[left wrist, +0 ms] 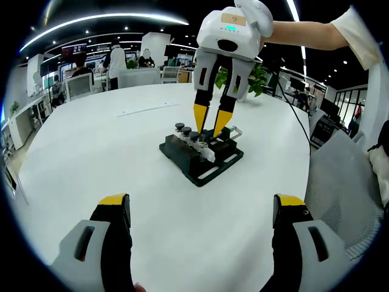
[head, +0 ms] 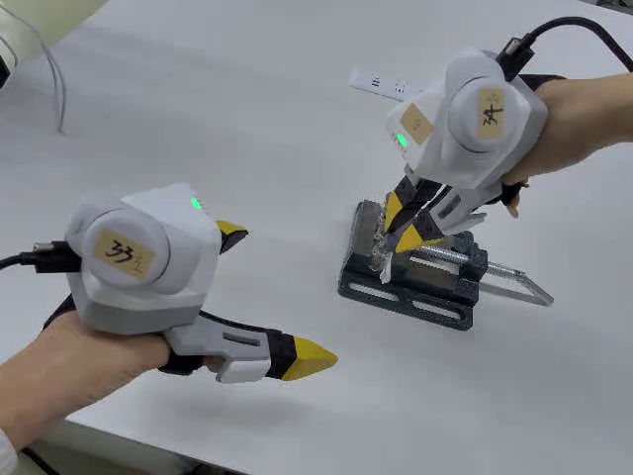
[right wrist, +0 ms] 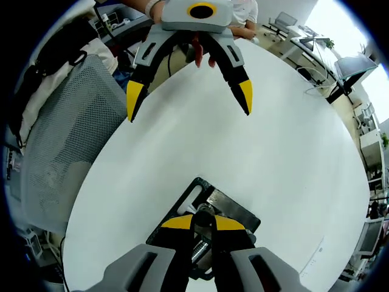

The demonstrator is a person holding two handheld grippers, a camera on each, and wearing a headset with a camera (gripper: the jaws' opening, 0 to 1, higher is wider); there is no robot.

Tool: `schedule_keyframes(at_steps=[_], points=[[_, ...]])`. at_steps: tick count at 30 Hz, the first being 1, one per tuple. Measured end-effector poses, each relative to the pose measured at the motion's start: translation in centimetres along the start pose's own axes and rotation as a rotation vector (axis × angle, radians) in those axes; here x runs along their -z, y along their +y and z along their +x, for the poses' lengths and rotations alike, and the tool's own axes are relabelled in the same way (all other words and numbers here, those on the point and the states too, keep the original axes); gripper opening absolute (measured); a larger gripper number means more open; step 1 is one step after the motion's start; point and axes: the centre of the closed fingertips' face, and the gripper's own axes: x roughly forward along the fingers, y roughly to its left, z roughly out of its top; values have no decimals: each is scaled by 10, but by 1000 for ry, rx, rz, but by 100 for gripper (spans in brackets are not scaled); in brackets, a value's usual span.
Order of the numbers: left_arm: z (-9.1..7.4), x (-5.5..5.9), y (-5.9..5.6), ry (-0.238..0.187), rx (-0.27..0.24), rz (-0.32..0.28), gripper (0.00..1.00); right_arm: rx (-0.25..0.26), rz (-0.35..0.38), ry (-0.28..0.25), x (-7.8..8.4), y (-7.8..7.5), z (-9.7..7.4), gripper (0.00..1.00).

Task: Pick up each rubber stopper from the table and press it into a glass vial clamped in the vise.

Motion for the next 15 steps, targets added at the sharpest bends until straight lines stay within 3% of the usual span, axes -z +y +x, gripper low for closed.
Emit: schedule_keyframes(at_steps=[15], points=[[0,3,-2,1,6,-14,96,-17,-9,31,1,-3,4,5]])
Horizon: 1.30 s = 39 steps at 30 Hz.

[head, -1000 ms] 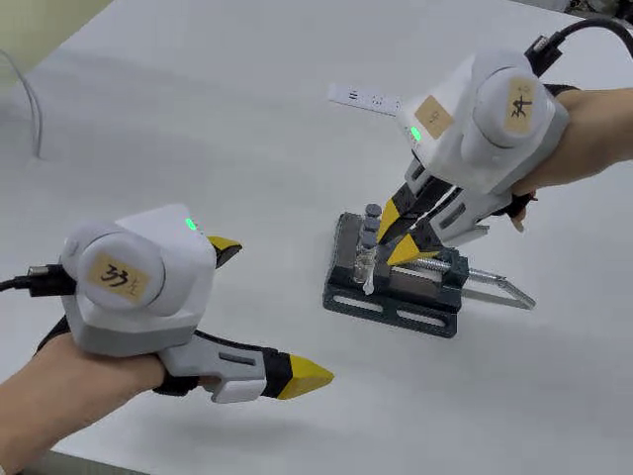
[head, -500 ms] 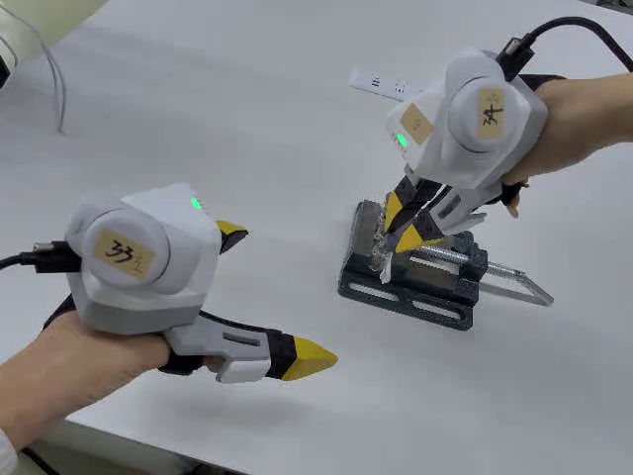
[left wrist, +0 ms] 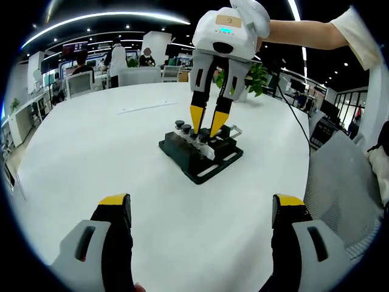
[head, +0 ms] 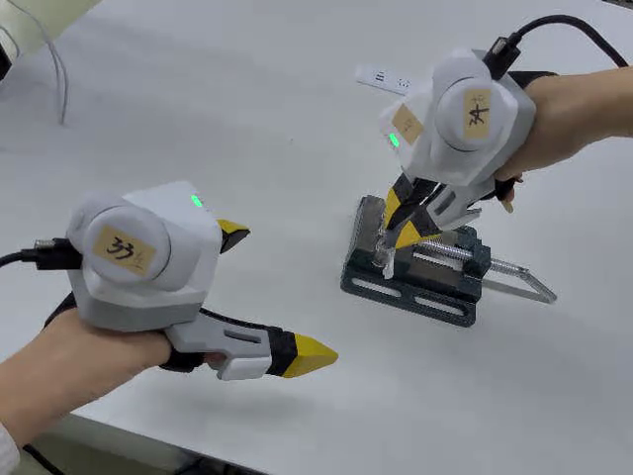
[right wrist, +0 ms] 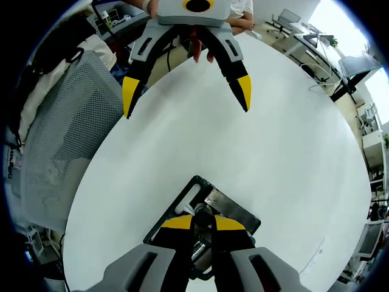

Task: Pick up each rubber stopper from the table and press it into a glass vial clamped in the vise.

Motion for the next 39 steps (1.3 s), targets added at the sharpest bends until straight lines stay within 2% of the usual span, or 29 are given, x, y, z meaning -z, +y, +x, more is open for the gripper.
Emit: schedule_keyframes(at_steps=[19,26,28,29,32,39], points=[[0,0,-1,-3,8,-2,95,-11,34,-14,-3,-3,1,5],[-1,0,0,0,4,-5,95,-23,-11,6,-3,-2,2,5],[-1,1,1,1,7,-8,94,-27,-44,14,-3,-2,2,5],[0,1,1,0,6,-7,94,-31,-82,24,-3,-2,2,5],[0,1,1,0,8,-8,94,-47,-129,45,-4,0,1,5],[2,0,0,-2,9,-9,94,-84,-193,105,-4,2,2,4]])
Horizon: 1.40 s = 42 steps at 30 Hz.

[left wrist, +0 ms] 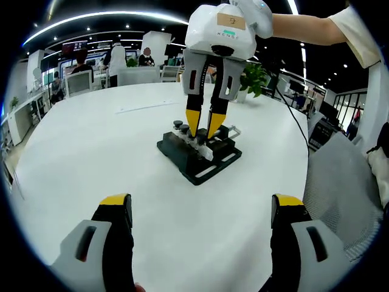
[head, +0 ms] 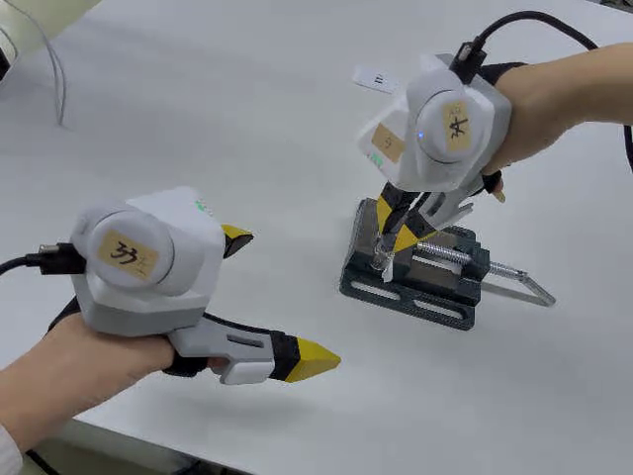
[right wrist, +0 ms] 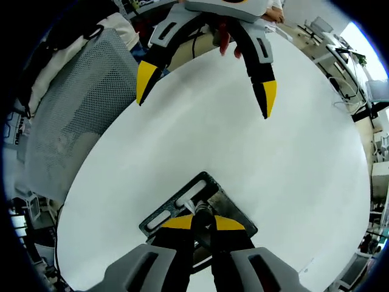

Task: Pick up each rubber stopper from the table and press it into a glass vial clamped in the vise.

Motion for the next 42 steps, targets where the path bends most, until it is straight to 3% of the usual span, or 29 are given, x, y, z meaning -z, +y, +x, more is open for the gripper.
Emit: schedule_keyframes(at_steps=[4,8,19,24,26,28,30,32,35,42], points=[[1,1,-1,1,2,0,94,-8,114,14,1,-2,1,4],[1,0,-3,-3,5,2,94,-14,209,-6,1,-4,2,4],[3,1,-4,-3,12,-1,94,-27,336,0,0,-5,3,3],[4,0,-4,-5,10,0,94,-14,326,-16,-2,-2,2,4],[3,0,-4,-3,10,-2,94,8,255,-16,-2,-5,2,4],[3,0,-3,-3,7,-1,94,13,285,-23,-1,-2,2,4],[2,1,-4,-3,8,-4,94,27,269,-45,0,-5,2,4],[2,1,-4,-2,8,-3,94,47,314,-97,-1,-6,2,4],[3,2,-5,2,11,-3,94,69,319,-135,2,-5,2,4],[4,-2,-5,-2,15,-2,93,87,292,-150,1,-6,3,3]])
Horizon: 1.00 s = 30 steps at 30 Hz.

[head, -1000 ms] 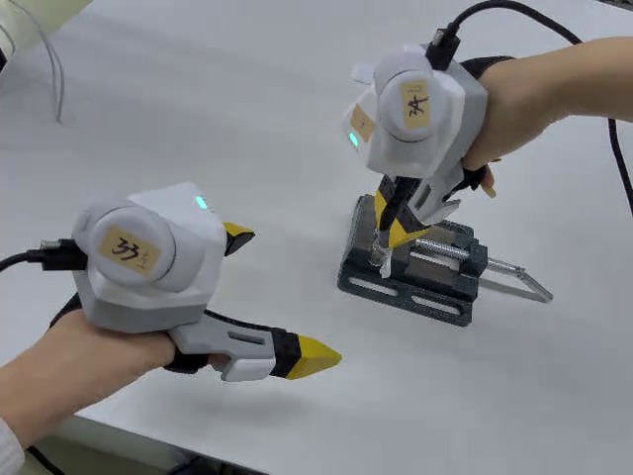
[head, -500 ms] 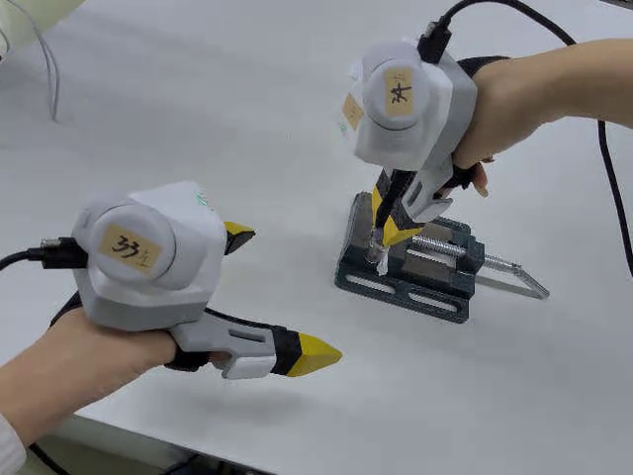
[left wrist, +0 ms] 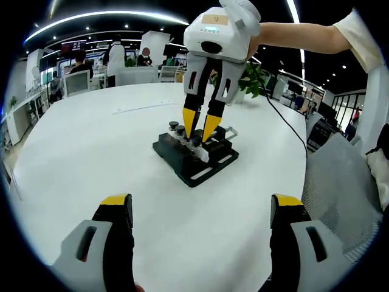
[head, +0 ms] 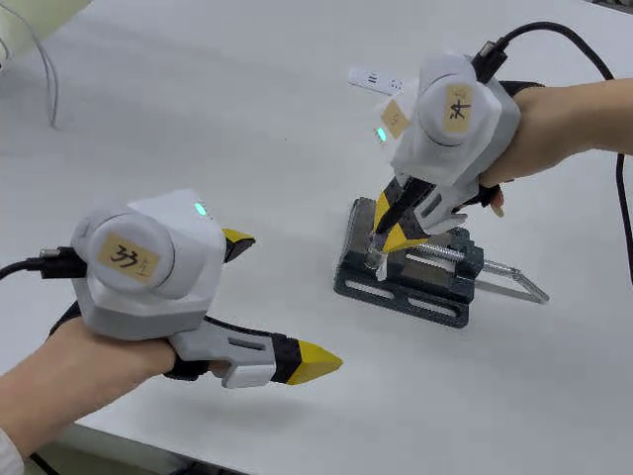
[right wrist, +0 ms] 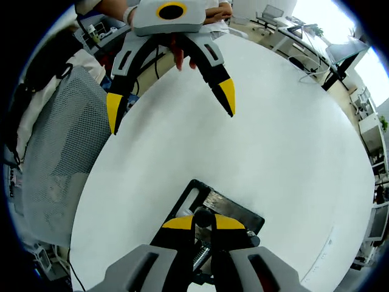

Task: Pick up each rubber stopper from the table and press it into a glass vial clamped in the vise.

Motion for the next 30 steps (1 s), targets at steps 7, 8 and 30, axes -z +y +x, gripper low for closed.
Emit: schedule_keyframes(at_steps=[7,8,30], points=[[0,-3,-2,-1,2,7,93,2,-18,-27,3,1,-2,5],[0,-3,-2,1,3,7,93,4,-9,-31,1,2,-2,5],[-2,-2,1,2,1,1,92,35,-23,-40,1,2,-7,11]])
